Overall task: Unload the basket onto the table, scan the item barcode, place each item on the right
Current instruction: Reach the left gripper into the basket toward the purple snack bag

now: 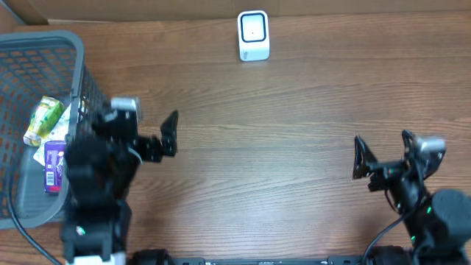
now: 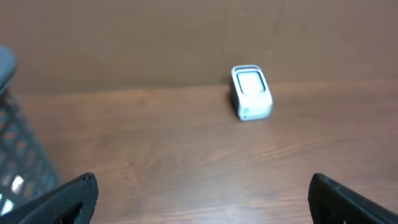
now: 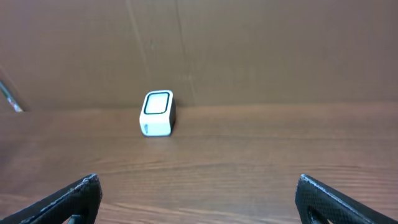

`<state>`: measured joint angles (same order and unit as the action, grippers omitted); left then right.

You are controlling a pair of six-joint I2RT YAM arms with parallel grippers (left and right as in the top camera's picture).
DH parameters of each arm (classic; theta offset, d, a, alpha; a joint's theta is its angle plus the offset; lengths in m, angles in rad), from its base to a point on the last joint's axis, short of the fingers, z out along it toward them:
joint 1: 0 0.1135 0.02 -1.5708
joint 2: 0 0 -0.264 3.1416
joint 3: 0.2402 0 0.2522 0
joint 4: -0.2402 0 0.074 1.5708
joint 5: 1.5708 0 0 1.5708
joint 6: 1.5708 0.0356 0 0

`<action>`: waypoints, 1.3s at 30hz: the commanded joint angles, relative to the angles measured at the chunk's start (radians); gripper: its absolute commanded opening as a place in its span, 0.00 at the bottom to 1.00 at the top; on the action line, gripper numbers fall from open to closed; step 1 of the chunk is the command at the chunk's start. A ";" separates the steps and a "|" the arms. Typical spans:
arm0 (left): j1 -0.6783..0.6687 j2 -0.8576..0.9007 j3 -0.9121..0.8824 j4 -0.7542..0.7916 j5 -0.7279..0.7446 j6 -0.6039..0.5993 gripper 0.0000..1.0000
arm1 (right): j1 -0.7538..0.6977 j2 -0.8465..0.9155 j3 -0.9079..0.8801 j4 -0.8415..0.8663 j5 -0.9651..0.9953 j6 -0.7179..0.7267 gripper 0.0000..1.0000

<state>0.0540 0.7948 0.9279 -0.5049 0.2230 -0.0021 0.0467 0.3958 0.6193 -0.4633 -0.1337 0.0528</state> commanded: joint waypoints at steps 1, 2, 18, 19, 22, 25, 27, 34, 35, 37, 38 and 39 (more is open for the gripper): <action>-0.002 0.151 0.267 -0.148 0.084 -0.008 1.00 | 0.004 0.164 0.207 -0.085 -0.045 0.004 1.00; -0.002 0.187 0.336 -0.203 0.085 -0.005 1.00 | 0.004 0.213 0.267 -0.128 -0.053 0.004 1.00; -0.002 0.316 0.687 -0.557 0.263 -0.055 1.00 | 0.005 0.729 0.934 -0.624 -0.231 0.004 1.00; -0.002 0.319 0.684 -0.566 0.253 -0.028 1.00 | 0.005 0.738 0.934 -0.635 -0.249 0.003 1.00; 0.006 0.325 0.684 -0.594 0.124 -0.056 0.80 | 0.005 0.760 0.934 -0.661 -0.264 -0.007 1.00; 0.063 0.324 0.687 -0.635 -0.105 -0.264 0.79 | 0.005 0.779 0.934 -0.682 -0.264 -0.008 1.00; 0.118 0.324 0.688 -0.654 -0.171 -0.324 0.80 | 0.005 0.787 0.934 -0.692 -0.264 -0.008 1.00; 0.405 0.344 0.688 -0.683 -0.248 -0.388 0.84 | 0.005 0.800 0.934 -0.729 -0.264 -0.032 1.00; 0.445 0.353 0.688 -0.676 -0.242 -0.388 0.86 | 0.005 0.800 0.934 -0.736 -0.261 -0.034 1.00; 0.517 0.374 0.697 -0.665 -0.217 -0.387 0.90 | 0.005 0.800 0.934 -0.743 -0.261 -0.034 1.00; 0.552 0.389 0.709 -0.665 -0.202 -0.385 0.91 | 0.005 0.800 0.934 -0.747 -0.261 -0.035 1.00; 0.586 0.407 0.725 -0.669 -0.181 -0.370 0.92 | 0.005 0.800 0.934 -0.749 -0.261 -0.035 1.00</action>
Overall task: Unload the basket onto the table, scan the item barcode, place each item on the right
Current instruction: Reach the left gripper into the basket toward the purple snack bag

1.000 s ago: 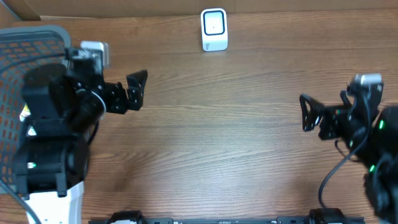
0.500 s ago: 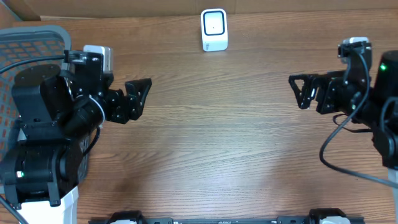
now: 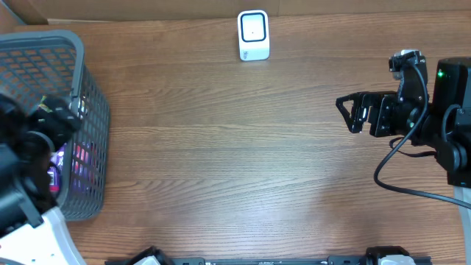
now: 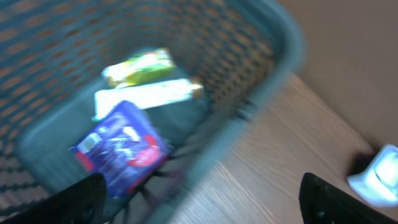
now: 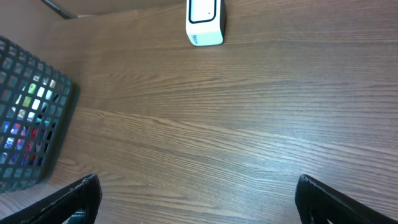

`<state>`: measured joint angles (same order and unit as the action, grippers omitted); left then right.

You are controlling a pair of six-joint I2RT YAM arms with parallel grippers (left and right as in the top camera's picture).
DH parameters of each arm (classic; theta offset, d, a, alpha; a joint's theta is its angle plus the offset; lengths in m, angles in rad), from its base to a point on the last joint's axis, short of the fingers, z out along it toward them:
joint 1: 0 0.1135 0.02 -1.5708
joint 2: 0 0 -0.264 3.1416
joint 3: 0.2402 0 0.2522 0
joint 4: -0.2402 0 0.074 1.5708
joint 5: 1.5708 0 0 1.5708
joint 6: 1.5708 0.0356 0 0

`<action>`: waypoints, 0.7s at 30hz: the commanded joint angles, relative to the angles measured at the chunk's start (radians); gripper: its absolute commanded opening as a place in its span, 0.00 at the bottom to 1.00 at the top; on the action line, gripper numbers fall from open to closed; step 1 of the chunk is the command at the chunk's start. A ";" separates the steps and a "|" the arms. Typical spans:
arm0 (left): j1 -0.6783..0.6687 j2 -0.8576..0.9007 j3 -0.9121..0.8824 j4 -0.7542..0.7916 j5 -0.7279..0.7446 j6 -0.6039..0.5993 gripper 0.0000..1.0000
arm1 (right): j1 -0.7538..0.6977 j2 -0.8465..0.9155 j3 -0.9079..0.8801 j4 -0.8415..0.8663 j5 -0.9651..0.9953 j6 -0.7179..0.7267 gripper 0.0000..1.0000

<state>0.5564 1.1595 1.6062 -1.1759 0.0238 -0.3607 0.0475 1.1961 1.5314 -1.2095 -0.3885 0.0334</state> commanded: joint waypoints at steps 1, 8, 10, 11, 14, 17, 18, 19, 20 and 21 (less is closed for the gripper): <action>0.113 0.062 0.065 -0.005 0.039 0.004 0.92 | 0.004 -0.001 0.022 -0.005 -0.006 -0.015 1.00; 0.235 0.260 0.159 -0.121 0.084 0.057 0.95 | 0.004 0.000 0.021 -0.011 -0.006 -0.015 1.00; 0.248 0.329 0.159 -0.152 0.084 0.047 0.95 | 0.004 0.000 0.021 -0.008 -0.006 -0.015 1.00; 0.253 0.375 0.159 -0.166 0.084 0.040 0.95 | 0.004 0.000 0.021 -0.008 -0.006 -0.015 1.00; 0.257 0.498 0.156 -0.192 0.077 0.039 0.88 | 0.004 0.000 0.021 -0.016 -0.006 -0.015 1.00; 0.257 0.589 0.143 -0.194 0.074 0.028 0.86 | 0.004 0.001 0.021 -0.020 -0.006 -0.015 1.00; 0.257 0.616 0.134 -0.186 0.069 0.015 0.86 | 0.004 0.001 0.021 -0.020 -0.006 -0.015 1.00; 0.257 0.638 0.123 -0.173 0.071 0.015 0.86 | 0.004 0.002 0.021 -0.020 -0.006 -0.015 1.00; 0.257 0.655 0.113 -0.158 0.070 0.016 0.85 | 0.004 0.003 0.021 -0.020 -0.006 -0.015 1.00; 0.257 0.669 0.101 -0.143 0.070 0.016 0.84 | 0.004 0.005 0.021 -0.021 -0.006 -0.015 1.00</action>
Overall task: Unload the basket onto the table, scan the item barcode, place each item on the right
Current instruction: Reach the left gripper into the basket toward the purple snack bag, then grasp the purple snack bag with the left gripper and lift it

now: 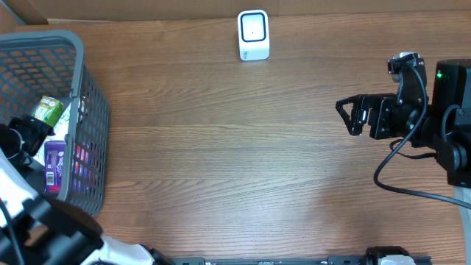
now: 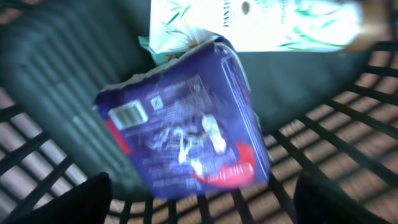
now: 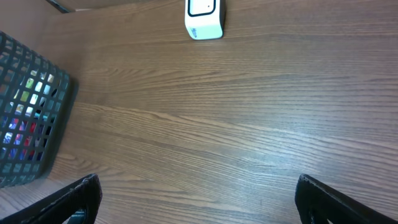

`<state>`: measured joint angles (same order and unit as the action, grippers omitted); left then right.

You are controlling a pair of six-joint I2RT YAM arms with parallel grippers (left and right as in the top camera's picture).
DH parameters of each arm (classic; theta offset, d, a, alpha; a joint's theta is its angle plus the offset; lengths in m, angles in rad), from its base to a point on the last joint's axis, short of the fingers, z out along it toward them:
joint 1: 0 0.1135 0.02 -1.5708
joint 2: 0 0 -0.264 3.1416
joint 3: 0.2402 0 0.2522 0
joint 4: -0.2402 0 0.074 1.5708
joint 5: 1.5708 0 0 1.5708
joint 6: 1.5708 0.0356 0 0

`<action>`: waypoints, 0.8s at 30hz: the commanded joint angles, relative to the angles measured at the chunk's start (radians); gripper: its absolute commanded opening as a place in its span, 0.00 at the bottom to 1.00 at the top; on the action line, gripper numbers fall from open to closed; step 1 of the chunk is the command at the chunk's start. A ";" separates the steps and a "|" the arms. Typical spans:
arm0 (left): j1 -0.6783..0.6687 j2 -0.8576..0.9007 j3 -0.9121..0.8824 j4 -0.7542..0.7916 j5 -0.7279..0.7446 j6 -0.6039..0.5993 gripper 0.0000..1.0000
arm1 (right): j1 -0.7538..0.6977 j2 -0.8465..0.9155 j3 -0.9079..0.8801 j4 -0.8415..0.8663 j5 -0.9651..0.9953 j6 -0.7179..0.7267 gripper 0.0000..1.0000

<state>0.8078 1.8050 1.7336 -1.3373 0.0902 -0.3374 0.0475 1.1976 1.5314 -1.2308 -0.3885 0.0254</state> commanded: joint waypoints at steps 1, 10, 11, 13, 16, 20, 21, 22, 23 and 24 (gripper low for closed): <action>0.006 0.031 -0.040 0.036 0.003 -0.008 0.84 | 0.004 0.005 0.021 -0.001 -0.006 -0.006 1.00; 0.007 0.035 -0.155 0.172 -0.001 0.062 0.84 | 0.004 0.040 0.021 -0.013 -0.006 -0.006 1.00; 0.005 0.035 -0.176 0.193 -0.001 0.073 0.84 | 0.004 0.049 0.021 -0.013 -0.006 -0.006 1.00; 0.000 0.035 -0.212 0.227 -0.014 0.080 0.83 | 0.004 0.060 0.021 -0.013 -0.006 -0.007 1.00; -0.010 0.035 -0.286 0.303 -0.047 0.080 0.78 | 0.004 0.083 0.021 -0.013 -0.006 -0.007 1.00; -0.011 0.035 -0.319 0.343 -0.045 0.078 0.36 | 0.004 0.098 0.021 -0.014 -0.006 -0.006 1.00; -0.011 0.035 -0.317 0.344 -0.046 0.076 0.20 | 0.004 0.100 0.021 -0.013 -0.006 -0.006 1.00; -0.011 0.035 -0.314 0.344 -0.045 0.076 0.07 | 0.004 0.100 0.021 -0.013 -0.006 -0.006 1.00; -0.011 0.035 -0.310 0.343 -0.045 0.076 0.04 | 0.004 0.100 0.021 -0.013 -0.006 -0.006 1.00; -0.011 0.035 -0.309 0.343 -0.045 0.076 0.04 | 0.004 0.100 0.021 -0.013 -0.006 -0.006 1.00</action>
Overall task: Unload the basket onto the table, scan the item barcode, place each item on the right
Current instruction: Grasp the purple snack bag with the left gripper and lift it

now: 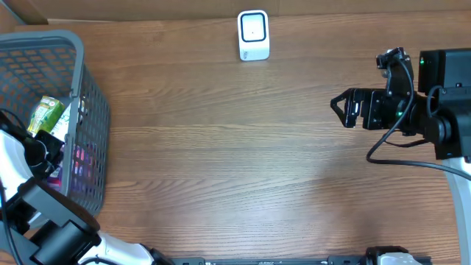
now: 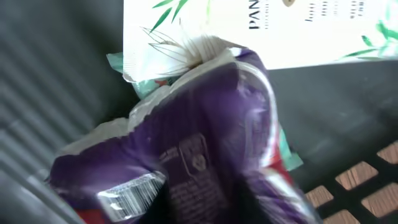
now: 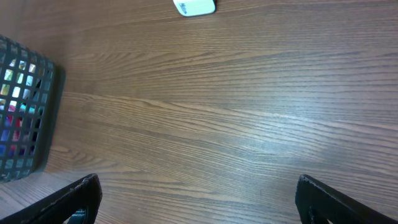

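Observation:
A purple snack packet (image 2: 211, 143) fills the left wrist view, its barcode (image 2: 127, 191) at the lower left. It lies in the grey mesh basket (image 1: 44, 40), partly over a white packet (image 2: 298, 31). My left gripper (image 1: 43, 153) is down inside the basket, right at the purple packet. Its fingers do not show in its own view. The white scanner (image 1: 254, 34) stands at the table's far edge. My right gripper (image 1: 340, 109) hangs open above the right side of the table, holding nothing.
A green packet (image 1: 44, 115) also lies in the basket. The basket (image 3: 25, 112) stands at the table's left end. The scanner (image 3: 194, 6) shows at the top edge of the right wrist view, with bare wood between it and the right gripper (image 3: 199, 194).
The left wrist camera is much closer to the purple packet, and its fingers have left the view. My right gripper has shifted slightly left and back, still open.
Both grippers were open and low near the front of the table, facing the scanner. Then the left arm was over the basket and the right arm was raised at the right. The left gripper was then open inside the basket above the purple packet, and is now right at it.

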`<state>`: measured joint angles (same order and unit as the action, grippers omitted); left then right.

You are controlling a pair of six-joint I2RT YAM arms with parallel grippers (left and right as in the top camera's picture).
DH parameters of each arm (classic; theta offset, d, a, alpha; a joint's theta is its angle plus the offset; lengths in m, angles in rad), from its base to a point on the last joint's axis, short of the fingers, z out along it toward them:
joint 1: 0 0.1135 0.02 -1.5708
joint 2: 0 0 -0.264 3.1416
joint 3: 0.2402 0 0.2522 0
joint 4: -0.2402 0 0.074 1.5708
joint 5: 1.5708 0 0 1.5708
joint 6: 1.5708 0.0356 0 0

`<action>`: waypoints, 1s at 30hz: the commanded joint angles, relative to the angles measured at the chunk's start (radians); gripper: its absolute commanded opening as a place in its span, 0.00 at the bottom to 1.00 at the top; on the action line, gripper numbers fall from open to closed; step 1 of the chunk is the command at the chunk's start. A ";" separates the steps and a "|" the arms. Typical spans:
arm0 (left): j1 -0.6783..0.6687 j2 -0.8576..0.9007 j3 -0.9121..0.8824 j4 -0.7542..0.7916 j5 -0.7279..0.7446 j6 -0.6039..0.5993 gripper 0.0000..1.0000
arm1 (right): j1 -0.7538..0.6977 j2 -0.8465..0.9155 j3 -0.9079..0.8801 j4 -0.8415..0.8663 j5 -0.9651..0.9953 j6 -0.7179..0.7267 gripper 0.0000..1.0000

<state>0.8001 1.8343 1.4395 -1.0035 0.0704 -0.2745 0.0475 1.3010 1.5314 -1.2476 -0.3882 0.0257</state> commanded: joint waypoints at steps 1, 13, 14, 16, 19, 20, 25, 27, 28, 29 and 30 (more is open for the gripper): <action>-0.004 0.004 -0.010 0.007 -0.025 0.013 0.04 | 0.004 -0.003 0.021 0.003 -0.006 -0.007 1.00; -0.004 0.002 0.479 -0.301 0.004 0.039 0.04 | 0.004 -0.004 0.021 0.000 -0.008 -0.006 1.00; -0.004 0.002 0.540 -0.331 0.004 0.045 0.04 | 0.004 -0.004 0.021 0.000 -0.008 -0.006 1.00; -0.004 0.002 0.673 -0.393 0.010 0.077 0.04 | 0.004 -0.004 0.021 -0.003 -0.008 -0.006 1.00; -0.009 0.002 0.802 -0.462 0.008 0.127 0.05 | 0.004 -0.004 0.021 -0.004 -0.011 -0.006 1.00; -0.010 0.002 0.817 -0.475 0.009 0.136 0.12 | 0.004 -0.004 0.021 -0.005 -0.011 -0.006 1.00; -0.008 0.005 0.742 -0.525 0.000 0.066 0.70 | 0.004 -0.003 0.021 -0.005 -0.010 -0.006 1.00; -0.003 0.005 0.677 -0.529 -0.011 0.037 0.72 | 0.004 -0.003 0.021 -0.005 -0.010 -0.006 1.00; -0.003 0.005 0.642 -0.526 -0.024 0.019 0.73 | 0.004 -0.003 0.021 -0.005 -0.010 -0.007 1.00; -0.003 0.005 0.607 -0.520 -0.040 0.005 0.73 | 0.004 -0.003 0.021 -0.005 -0.010 -0.007 1.00; -0.003 0.005 0.570 -0.509 -0.053 -0.004 0.73 | 0.004 -0.003 0.021 -0.011 -0.011 -0.006 1.00</action>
<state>0.7982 1.8271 2.1029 -1.5249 0.0628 -0.2176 0.0475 1.3010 1.5314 -1.2530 -0.3889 0.0257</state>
